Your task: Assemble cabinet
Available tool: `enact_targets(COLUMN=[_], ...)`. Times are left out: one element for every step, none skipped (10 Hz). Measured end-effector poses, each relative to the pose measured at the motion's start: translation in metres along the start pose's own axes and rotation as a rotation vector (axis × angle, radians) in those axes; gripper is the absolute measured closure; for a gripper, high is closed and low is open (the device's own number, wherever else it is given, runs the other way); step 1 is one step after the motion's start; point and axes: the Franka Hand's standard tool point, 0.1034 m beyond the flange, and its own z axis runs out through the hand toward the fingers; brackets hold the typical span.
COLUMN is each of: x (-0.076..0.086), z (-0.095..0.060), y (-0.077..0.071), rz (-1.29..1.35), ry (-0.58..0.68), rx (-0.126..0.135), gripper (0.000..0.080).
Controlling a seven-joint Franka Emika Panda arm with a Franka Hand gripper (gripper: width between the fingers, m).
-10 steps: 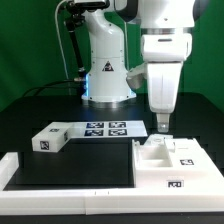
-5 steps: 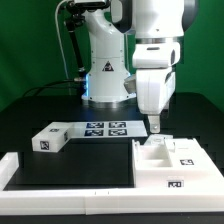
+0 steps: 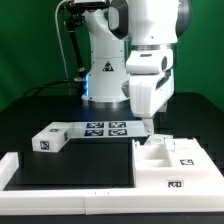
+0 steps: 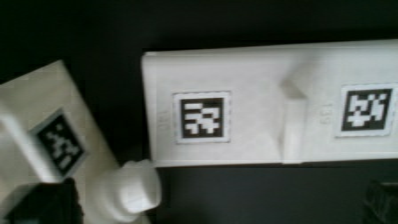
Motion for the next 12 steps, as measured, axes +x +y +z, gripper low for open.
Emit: enact_targets(x=[-0.002,-0.003,-0.004,-0.004,-0.003,-0.004,-0.004,-0.005,-0.006,-0.007,-0.007,-0.007], z=[0.003,0.007,0.012,0.016,0.021,0.026,0.03,0.035,0.04,0.043,0.045,0.044], y=[-0.006,-0.012,-0.016,-0.019,-0.021,-0.024,-0.026,-0.027,-0.029,-0.031,-0.032,-0.033], rz=[-0.002,-0.003,-0.004,-0.003,-0.003,-0.002,-0.001,0.001,0.004,0.006,0.007,0.005], ry=[0.001,0.006,0.01,0.014,0.02,0.02,0.021,0.024,0.027,0.026,0.026,0.026], rx=[0.004,0.007,0.012,0.016,0.019,0.028,0.035,0.038,0.044,0.052,0.054,0.054], gripper=[0.0002,0.0002,0.0002,0.0002,0.0002,0.0002,0.0002,0.0002,0.0002,0.0002,0.0002,0.0133])
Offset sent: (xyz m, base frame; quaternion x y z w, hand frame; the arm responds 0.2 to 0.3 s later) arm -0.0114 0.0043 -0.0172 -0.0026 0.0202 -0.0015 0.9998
